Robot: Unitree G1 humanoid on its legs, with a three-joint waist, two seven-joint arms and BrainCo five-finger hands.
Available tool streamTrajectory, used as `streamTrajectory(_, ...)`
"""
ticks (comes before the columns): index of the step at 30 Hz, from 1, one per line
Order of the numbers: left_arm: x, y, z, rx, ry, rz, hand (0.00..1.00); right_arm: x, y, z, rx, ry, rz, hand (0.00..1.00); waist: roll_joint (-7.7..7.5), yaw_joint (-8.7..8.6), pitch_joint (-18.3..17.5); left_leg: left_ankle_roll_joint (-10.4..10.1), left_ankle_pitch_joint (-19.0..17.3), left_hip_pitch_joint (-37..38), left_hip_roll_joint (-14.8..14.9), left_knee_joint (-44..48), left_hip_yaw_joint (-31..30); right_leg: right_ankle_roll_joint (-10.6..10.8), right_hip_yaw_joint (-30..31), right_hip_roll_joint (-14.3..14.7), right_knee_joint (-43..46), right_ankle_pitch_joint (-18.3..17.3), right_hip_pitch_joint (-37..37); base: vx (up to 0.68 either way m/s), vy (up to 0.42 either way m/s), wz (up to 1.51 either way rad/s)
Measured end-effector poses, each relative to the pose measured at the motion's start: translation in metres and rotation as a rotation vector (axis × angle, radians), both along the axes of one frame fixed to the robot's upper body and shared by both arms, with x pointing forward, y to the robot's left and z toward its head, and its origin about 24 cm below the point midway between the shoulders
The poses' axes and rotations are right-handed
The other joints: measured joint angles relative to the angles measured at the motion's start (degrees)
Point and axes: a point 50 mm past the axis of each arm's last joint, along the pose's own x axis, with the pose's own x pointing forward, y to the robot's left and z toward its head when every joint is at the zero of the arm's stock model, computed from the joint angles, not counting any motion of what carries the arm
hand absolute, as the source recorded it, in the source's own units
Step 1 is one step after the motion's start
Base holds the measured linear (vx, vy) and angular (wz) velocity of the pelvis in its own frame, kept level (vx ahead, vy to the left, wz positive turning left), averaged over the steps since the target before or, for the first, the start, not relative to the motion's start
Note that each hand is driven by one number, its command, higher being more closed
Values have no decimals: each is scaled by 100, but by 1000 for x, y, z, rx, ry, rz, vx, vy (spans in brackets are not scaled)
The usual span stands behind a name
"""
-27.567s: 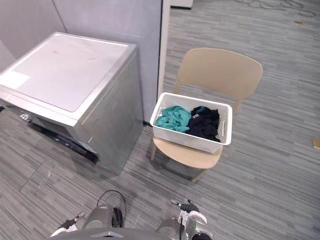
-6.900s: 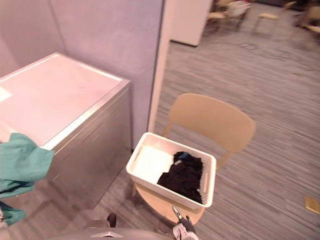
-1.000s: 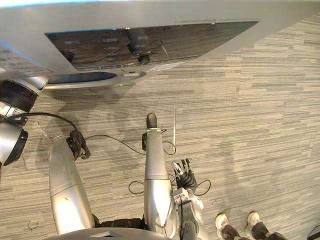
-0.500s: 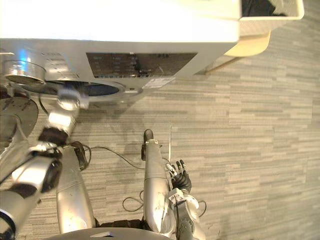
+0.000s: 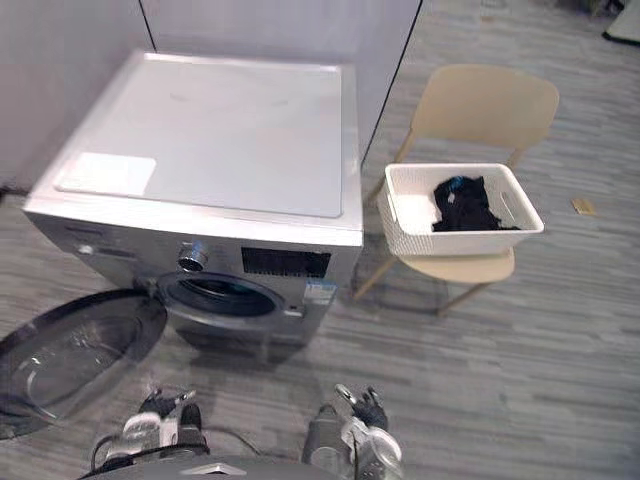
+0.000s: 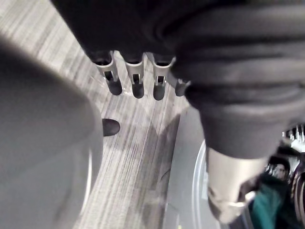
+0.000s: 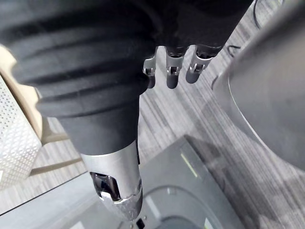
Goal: Pick up the laundry basket with both hands and put the clothes into the washing machine.
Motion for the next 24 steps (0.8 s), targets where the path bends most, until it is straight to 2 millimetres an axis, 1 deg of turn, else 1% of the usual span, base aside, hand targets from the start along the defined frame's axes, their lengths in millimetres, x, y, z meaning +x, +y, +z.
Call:
streamTrajectory(1, -11, 2, -3, -11, 23, 31, 0, -10, -6, -6, -3, 51, -20, 0, 20, 5, -51, 9, 12, 83, 32, -3, -16, 0, -71, 38, -139, 23, 205, 21, -1, 29)
streamTrajectory(2, -15, 3, -4, -20, 25, 36, 0, -20, -9, -11, -10, 100, -25, 0, 70, 11, -117, 28, 37, 115, 49, 23, -9, 0, -184, 45, -277, 56, 387, 10, 2, 33)
streamTrajectory(4, -17, 3, -5, -32, 19, 47, 0, -30, -10, -16, 3, 150, -48, 0, 67, 34, -137, 55, 49, 117, 52, 180, 42, 5, -236, 44, -425, 52, 570, -40, 22, 25)
streamTrajectory(7, -16, 4, -4, -39, 8, 47, 0, -36, -13, -20, 13, 186, -79, 0, 45, 43, -126, 291, 51, 3, 8, 594, 340, 16, -324, -43, -616, 77, 818, -96, 56, 20)
streamTrajectory(8, -15, 3, -4, -43, 5, 61, 0, -36, -13, -20, 0, 192, -65, 0, 46, 62, -121, 383, -27, -17, -19, 750, 473, 3, -321, -63, -715, 148, 906, -99, 76, 15)
streamTrajectory(9, -13, 3, -4, -44, 0, 65, 0, -36, -13, -20, -3, 198, -59, 0, 40, 82, -122, 383, -308, -124, -82, 1104, 484, 28, -325, -124, -769, 236, 932, -102, 95, 4)
streamTrajectory(10, -12, 2, -3, -46, -2, 65, 0, -39, -14, -22, 1, 209, -70, 0, 52, 101, -122, 333, -572, -222, -186, 1507, 441, 33, -320, -167, -788, 263, 938, -94, 196, -13)
streamTrajectory(11, -14, -1, -4, -54, 3, 65, 0, -39, -16, -22, 4, 214, -86, 0, 151, 108, -149, 524, -1252, -243, -467, 1972, 268, 38, -236, -174, -950, 285, 1042, -76, 224, -20)
streamTrajectory(12, -14, -3, -5, -63, 0, 77, 0, -38, -15, -22, 5, 213, -84, 0, 161, 108, -158, 624, -1359, -218, -495, 1912, 263, 38, -129, -150, -1049, 309, 1094, -57, 234, -27)
streamTrajectory(13, -13, -1, -4, -60, -4, 80, 0, -36, -13, -22, 8, 212, -72, 0, 175, 107, -216, 635, -1384, -194, -578, 1772, 339, -14, 27, -158, -1250, 340, 1150, -13, 159, -20)
streamTrajectory(14, -15, 0, -4, -56, 1, 83, 0, -36, -9, -23, 12, 219, -54, 0, 66, 92, -269, 654, -1373, -156, -691, 1569, 346, -95, 116, -153, -1333, 401, 1174, 6, 156, -17)
streamTrajectory(15, -15, 2, -4, -49, -4, 81, 0, -34, -5, -23, 18, 221, -39, 0, -6, 82, -296, 711, -1331, -137, -751, 1395, 379, -168, 94, -100, -1281, 474, 1109, 26, 116, -12)
streamTrajectory(16, -13, 5, -3, -42, -13, 80, 0, -33, 1, -24, 30, 221, -30, 0, -69, 62, -318, 747, -1250, -72, -815, 1181, 446, -301, 72, -16, -1324, 565, 1118, 47, 69, -3)
streamTrajectory(17, -15, 4, -3, -40, -7, 71, 0, -32, 3, -24, 33, 219, -26, 0, -92, 27, -364, 762, -1089, 19, -913, 866, 496, -446, 108, -52, -1493, 658, 1111, 51, 36, -2)
streamTrajectory(18, -17, 4, -4, -39, -1, 64, 0, -31, 4, -24, 34, 220, -14, 0, -147, 3, -461, 774, -914, 94, -1008, 538, 515, -482, 110, -89, -1655, 715, 1100, 57, 34, 0)
streamTrajectory(19, -17, 5, -4, -35, 2, 52, 0, -31, 6, -24, 34, 219, -6, 0, -189, -2, -508, 764, -839, 136, -1042, 373, 522, -493, 109, -99, -1721, 725, 1090, 82, -1, -5)
streamTrajectory(20, -17, 4, -4, -28, 8, 15, 0, -31, 7, -24, 37, 219, 1, 0, -181, -5, -550, 732, -700, 249, -1087, 55, 520, -498, 95, -99, -1806, 729, 1062, 133, -44, -3)
streamTrajectory(21, -15, 2, -4, -28, 7, -11, 0, -31, 7, -24, 41, 216, -3, 0, -249, -5, -595, 714, -574, 387, -1099, -194, 530, -489, 66, -68, -1834, 723, 1065, 138, -55, -4)
streamTrajectory(23, -13, 0, -3, -25, 6, -46, 0, -31, 7, -24, 38, 213, -3, 0, -249, -6, -586, 684, -523, 477, -1074, -357, 536, -412, 44, -25, -1786, 671, 1050, 124, -69, -8)
streamTrajectory(24, -12, -1, -3, -28, 3, -60, 0, -30, 6, -24, 36, 210, -2, 0, -303, -11, -538, 682, -525, 516, -1053, -391, 538, -367, 46, -5, -1691, 616, 1005, 136, -85, -20)
